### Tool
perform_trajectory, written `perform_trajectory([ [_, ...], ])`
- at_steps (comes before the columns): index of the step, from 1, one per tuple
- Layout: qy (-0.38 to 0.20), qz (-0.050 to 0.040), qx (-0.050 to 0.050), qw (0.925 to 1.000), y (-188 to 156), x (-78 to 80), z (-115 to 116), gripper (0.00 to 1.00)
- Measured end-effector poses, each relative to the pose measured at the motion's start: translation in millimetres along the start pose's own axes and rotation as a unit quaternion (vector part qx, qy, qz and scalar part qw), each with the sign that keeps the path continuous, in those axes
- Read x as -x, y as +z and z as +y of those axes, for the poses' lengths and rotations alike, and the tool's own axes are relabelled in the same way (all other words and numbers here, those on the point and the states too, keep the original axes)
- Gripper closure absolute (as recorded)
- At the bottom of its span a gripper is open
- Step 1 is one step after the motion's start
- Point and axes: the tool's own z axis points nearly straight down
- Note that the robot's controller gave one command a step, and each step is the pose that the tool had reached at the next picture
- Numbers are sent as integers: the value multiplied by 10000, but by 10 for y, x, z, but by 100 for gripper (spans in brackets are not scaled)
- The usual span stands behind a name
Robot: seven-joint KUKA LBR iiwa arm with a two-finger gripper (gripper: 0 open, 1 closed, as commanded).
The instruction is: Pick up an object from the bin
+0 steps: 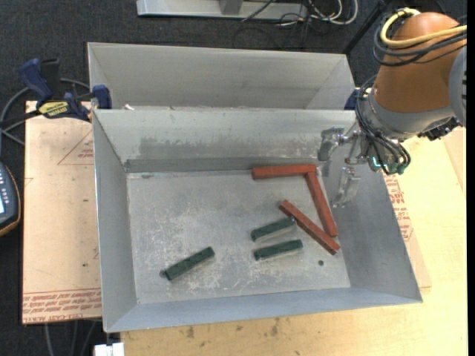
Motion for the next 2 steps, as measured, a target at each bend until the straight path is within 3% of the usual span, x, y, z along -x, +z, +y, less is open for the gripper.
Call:
perform_trajectory([
  [1,-1702,-10,4,9854,1340,26,309,0],
  [2,-3814,-28,-6,9244,1639,-453,1003,0],
])
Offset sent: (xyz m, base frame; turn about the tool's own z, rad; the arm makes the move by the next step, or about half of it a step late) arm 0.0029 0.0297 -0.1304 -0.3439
